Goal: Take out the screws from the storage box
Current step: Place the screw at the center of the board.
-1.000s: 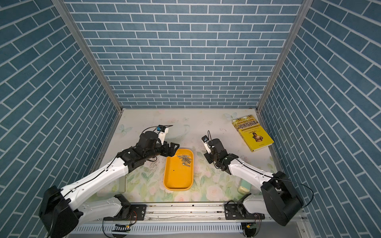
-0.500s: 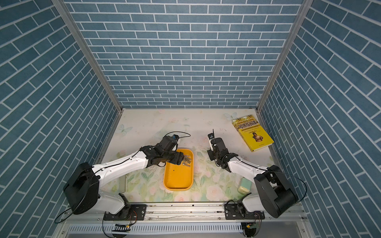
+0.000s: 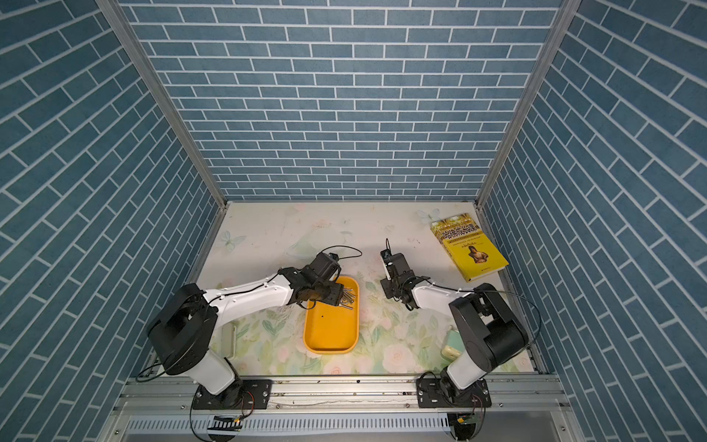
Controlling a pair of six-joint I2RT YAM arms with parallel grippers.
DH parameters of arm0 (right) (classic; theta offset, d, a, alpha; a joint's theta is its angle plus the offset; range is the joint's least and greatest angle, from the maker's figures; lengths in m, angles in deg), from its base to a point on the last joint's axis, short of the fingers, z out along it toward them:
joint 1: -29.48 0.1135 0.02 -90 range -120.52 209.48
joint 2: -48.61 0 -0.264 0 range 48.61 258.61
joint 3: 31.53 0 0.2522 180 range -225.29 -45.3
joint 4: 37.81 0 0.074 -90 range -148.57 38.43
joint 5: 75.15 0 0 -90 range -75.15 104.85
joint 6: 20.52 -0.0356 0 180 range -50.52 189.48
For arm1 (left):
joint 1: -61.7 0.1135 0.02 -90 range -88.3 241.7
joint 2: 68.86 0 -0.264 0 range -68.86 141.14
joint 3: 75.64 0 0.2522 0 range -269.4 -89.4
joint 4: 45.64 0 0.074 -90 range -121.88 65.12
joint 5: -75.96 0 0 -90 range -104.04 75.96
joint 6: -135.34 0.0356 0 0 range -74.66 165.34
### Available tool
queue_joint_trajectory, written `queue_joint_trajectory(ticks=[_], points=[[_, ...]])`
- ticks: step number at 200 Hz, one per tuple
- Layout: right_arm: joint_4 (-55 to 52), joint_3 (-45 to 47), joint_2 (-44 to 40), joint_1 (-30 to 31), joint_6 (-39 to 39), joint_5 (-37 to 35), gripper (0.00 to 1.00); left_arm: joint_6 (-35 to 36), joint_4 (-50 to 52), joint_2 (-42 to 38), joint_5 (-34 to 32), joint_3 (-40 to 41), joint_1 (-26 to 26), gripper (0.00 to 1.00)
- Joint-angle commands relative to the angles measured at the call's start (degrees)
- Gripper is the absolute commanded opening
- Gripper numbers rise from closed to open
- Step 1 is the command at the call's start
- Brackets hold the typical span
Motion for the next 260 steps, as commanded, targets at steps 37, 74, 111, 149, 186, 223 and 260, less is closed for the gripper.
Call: queue_joint_trajectory(ticks=[37, 74, 111, 149, 186, 223, 260], points=[[-5.6, -5.3, 6.3, -0.4, 1.0, 4.0, 0.00, -0.3, 0.4, -0.9, -2.7, 0.5, -0.7, 0.65], [-5.3, -4.9, 6.0, -1.0, 0.9, 4.8, 0.05, 0.1, 0.4, -1.0, -2.7, 0.8, -0.7, 0.65], [-5.1, -4.5, 5.2, -1.0, 0.9, 4.4, 0.13, 0.0, 0.7, -0.4, -3.1, 0.8, -0.7, 0.64], [-0.5, 0.9, -2.4, -1.0, 1.3, 4.9, 0.25, 0.3, 0.9, 0.8, -3.4, 0.1, -0.7, 0.61], [5.0, 8.0, -12.9, -1.9, 1.0, 4.5, 0.36, 1.0, 0.6, 3.2, -1.6, -1.2, -0.7, 0.57], [8.5, 12.3, -19.4, -2.3, 0.7, 4.0, 0.37, 1.3, 0.1, 5.9, -1.8, -2.3, -0.7, 0.56], [12.8, 16.3, -26.4, -2.3, 1.6, 8.2, 0.37, 1.7, -0.8, 8.3, -1.8, -4.0, -0.7, 0.52]])
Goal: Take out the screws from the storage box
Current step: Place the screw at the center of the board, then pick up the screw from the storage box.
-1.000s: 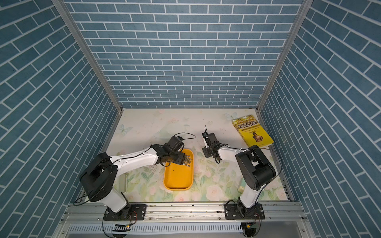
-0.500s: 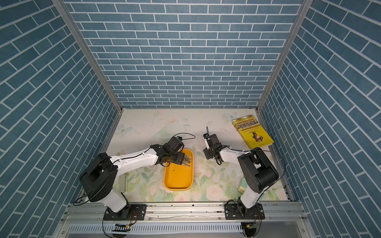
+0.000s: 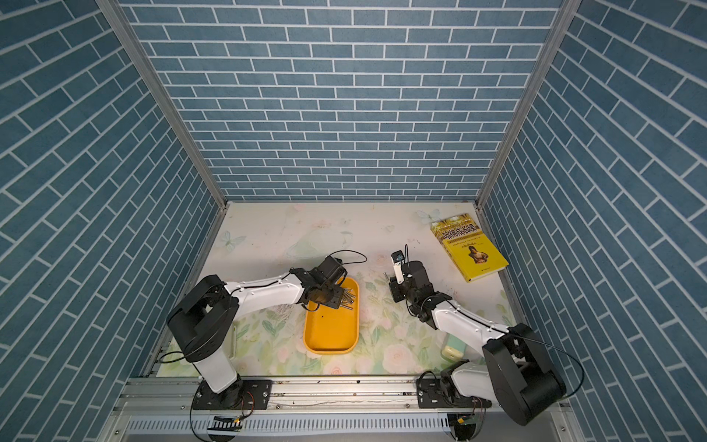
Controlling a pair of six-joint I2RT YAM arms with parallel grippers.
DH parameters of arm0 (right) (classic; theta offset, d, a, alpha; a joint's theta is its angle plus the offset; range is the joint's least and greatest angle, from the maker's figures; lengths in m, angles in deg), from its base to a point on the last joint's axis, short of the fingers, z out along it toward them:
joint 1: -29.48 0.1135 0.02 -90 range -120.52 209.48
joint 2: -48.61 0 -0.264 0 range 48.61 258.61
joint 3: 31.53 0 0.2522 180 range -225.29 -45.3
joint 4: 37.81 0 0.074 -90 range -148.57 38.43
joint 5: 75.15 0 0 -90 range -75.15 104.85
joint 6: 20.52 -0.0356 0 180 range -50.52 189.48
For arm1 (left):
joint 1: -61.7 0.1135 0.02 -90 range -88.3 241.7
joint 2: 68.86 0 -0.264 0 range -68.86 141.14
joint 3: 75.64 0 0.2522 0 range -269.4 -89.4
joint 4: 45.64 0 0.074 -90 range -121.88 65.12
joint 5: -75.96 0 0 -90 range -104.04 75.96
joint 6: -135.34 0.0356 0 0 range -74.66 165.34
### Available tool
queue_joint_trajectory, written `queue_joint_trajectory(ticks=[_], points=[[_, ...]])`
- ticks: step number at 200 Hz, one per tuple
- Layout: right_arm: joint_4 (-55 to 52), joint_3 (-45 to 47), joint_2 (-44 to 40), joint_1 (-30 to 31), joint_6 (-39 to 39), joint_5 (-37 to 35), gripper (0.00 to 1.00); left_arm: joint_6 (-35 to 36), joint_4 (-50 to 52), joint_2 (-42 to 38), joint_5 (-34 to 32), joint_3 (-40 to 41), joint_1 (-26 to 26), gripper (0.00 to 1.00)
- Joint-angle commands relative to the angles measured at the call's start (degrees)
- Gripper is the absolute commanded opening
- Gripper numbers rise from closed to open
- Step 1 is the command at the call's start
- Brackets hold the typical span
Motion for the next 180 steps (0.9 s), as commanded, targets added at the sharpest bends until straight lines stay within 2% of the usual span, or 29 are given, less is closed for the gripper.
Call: queue_joint_trajectory(ticks=[1, 57, 107, 169, 180], points=[[4.6, 2.1, -4.6, -0.2, 1.2, 3.2, 0.37, 1.0, -0.8, 1.4, -0.2, -2.2, -0.3, 0.52], [7.3, 6.6, -14.0, -0.2, 1.2, 4.2, 0.42, 1.5, 0.0, 4.5, -0.3, -4.7, -0.3, 0.42], [7.0, 5.5, -11.3, -0.2, 1.4, 5.2, 0.41, 1.5, 0.0, 4.5, -0.4, -3.4, -0.3, 0.26], [6.8, 4.3, -8.9, -0.1, 1.7, 6.5, 0.39, 2.1, -1.2, 4.6, 0.8, -2.6, -0.3, 0.01], [6.8, 4.3, -8.8, -0.2, 1.7, 6.6, 0.39, 2.1, -1.2, 4.4, 0.9, -2.7, -0.2, 0.00]])
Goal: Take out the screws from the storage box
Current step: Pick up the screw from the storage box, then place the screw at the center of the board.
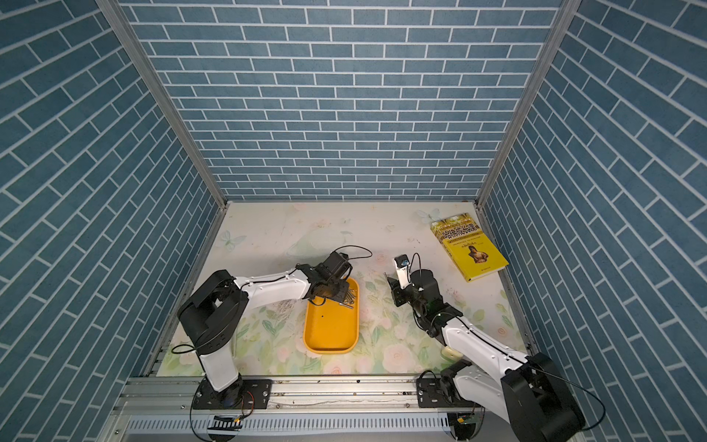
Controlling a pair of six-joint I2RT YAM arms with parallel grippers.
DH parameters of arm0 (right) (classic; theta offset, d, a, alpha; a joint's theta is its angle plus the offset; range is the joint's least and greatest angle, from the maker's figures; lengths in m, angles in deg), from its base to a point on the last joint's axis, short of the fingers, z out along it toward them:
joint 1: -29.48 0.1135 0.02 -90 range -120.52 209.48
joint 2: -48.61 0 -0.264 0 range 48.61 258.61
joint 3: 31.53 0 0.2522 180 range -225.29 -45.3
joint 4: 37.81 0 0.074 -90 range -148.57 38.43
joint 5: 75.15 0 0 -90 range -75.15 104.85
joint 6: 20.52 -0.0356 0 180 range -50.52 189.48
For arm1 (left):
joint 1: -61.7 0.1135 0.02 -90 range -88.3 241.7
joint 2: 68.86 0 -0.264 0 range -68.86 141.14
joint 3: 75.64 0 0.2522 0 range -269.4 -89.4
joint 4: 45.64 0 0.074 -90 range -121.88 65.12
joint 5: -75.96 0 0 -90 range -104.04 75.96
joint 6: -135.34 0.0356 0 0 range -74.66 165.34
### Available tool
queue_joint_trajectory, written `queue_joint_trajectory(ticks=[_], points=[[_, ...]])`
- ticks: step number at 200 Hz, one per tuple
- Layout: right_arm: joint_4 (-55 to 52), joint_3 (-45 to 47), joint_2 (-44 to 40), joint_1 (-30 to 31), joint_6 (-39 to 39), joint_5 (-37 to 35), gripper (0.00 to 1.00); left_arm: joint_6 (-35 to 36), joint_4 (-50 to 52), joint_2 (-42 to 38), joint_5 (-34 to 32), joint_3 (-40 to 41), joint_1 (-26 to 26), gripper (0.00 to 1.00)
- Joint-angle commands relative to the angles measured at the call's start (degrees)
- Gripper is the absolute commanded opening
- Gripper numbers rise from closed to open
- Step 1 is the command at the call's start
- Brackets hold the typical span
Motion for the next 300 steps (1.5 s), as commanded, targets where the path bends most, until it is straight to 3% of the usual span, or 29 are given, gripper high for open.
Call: queue_joint_trajectory(ticks=[1, 46, 90, 122, 176, 245, 273, 300], points=[[0.7, -1.6, 0.4, -0.2, 1.6, 1.0, 0.39, 0.7, 1.3, 1.0, 0.9, 0.9, -0.2, 0.00], [0.6, -1.8, 0.7, -0.2, 1.7, 1.4, 0.38, 1.1, 1.0, -0.6, 1.1, 0.6, -0.2, 0.00], [1.3, -1.5, -0.3, -0.1, 2.1, 1.6, 0.35, 2.1, -2.2, -8.6, 2.9, 2.6, -0.2, 0.00], [4.0, -0.4, -2.2, 0.4, 2.8, 7.7, 0.34, 2.4, -3.5, -12.1, 2.3, 4.2, -0.2, 0.00], [5.1, -1.2, -1.6, 10.2, 8.7, 7.8, 0.34, 1.6, -7.6, -19.8, -5.0, 12.4, 3.1, 0.00], [-7.3, -13.8, 13.3, 23.8, 14.5, -0.8, 0.28, -6.6, -5.8, -48.0, -30.0, 33.4, 6.2, 0.00], [-12.8, -19.7, 21.0, 27.4, 15.7, -4.1, 0.27, -7.3, -6.3, -56.3, -28.2, 37.2, 8.9, 0.00], [-18.9, -25.8, 27.5, 28.0, 15.0, -6.1, 0.27, -5.7, -7.8, -56.6, -25.9, 38.1, 9.1, 0.00]])
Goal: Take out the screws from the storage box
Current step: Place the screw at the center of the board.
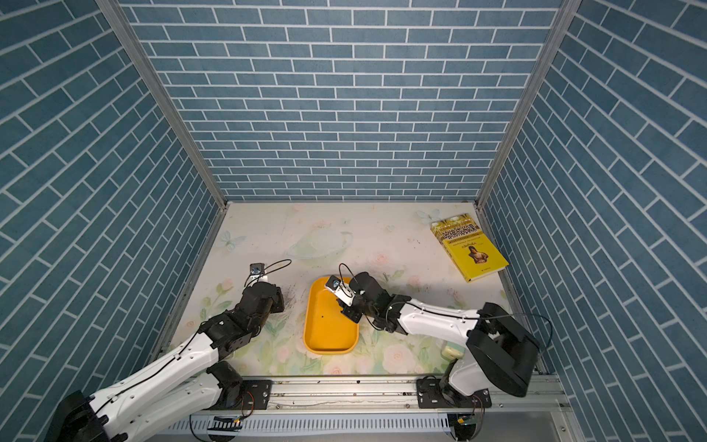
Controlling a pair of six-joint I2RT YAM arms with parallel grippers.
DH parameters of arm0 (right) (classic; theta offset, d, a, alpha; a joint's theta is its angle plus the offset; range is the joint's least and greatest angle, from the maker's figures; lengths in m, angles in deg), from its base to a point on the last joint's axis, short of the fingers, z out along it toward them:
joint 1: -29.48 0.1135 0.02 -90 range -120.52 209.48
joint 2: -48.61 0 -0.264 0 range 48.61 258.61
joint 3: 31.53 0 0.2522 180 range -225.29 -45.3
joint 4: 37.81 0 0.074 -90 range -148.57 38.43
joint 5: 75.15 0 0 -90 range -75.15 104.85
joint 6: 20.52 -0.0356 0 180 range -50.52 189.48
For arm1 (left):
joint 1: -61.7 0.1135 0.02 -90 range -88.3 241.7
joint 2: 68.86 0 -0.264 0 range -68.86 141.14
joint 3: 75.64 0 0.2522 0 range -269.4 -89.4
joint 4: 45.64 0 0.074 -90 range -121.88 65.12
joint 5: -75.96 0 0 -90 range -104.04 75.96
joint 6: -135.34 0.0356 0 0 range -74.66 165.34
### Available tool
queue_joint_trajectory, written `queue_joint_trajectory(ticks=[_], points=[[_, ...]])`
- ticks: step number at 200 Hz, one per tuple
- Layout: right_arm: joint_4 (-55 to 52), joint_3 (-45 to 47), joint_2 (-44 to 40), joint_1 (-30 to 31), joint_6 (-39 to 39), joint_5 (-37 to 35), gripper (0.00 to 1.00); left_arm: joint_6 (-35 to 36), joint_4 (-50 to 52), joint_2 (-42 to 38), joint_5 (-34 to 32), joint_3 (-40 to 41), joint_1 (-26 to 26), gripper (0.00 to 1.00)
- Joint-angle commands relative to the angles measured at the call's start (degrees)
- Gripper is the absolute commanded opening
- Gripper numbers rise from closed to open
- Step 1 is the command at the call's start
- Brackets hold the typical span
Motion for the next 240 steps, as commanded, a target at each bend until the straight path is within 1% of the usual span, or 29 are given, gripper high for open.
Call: queue_joint_trajectory(ticks=[1, 23, 55, 59, 79, 112, 131, 138, 148, 151, 171, 201, 218, 240], points=[[-8.6, -4.8, 4.6, 0.6, 1.5, -4.0, 0.27, 0.3, -1.6, 0.4, -0.1, 0.3, 0.3, 0.00], [-11.9, -7.9, 7.5, 0.6, 0.8, -4.7, 0.27, -1.4, 0.5, 5.6, -2.9, -1.9, 0.8, 0.00], [-16.2, -11.2, 10.6, 0.6, 0.6, -4.4, 0.27, -2.9, 2.0, 13.2, -2.9, -3.7, 2.7, 0.00], [-16.5, -11.5, 11.0, 0.6, 0.6, -4.4, 0.27, -3.0, 2.2, 13.8, -2.9, -4.9, 3.0, 0.00], [-18.4, -13.2, 13.6, 0.5, 0.7, -3.9, 0.28, -3.3, 2.6, 15.0, -2.1, -5.4, 4.5, 0.00], [-20.2, -15.3, 16.4, 0.3, 0.9, -1.8, 0.29, -3.4, 2.3, 14.0, 0.7, -4.4, 8.7, 0.00], [-21.5, -16.5, 17.4, 0.0, 0.8, -1.6, 0.29, -3.2, 2.1, 15.0, 1.9, -4.6, 10.0, 0.05], [-22.1, -17.1, 17.7, 0.0, 0.6, -1.6, 0.29, -3.2, 2.2, 15.8, 2.1, -4.9, 10.2, 0.10], [-22.8, -17.7, 18.2, -0.3, 0.4, -1.4, 0.29, -3.0, 2.2, 17.2, 2.4, -5.4, 10.4, 0.20], [-23.0, -17.8, 18.3, -0.3, 0.4, -1.3, 0.29, -3.0, 2.3, 17.6, 2.5, -5.5, 10.5, 0.21], [-23.9, -18.5, 19.0, -0.5, 0.2, -0.8, 0.29, -2.8, 2.4, 19.4, 2.8, -6.2, 10.6, 0.22], [-25.7, -19.8, 20.0, -0.7, 0.0, -0.8, 0.29, -2.8, 2.3, 18.7, 2.9, -5.9, 10.8, 0.27], [-27.4, -21.1, 20.4, -0.7, -0.2, -1.5, 0.29, -2.9, 2.4, 18.0, 2.9, -5.6, 10.8, 0.36], [-29.5, -22.8, 20.8, -0.8, -0.7, -2.1, 0.29, -2.9, 2.3, 17.4, 2.8, -5.5, 10.8, 0.40]])
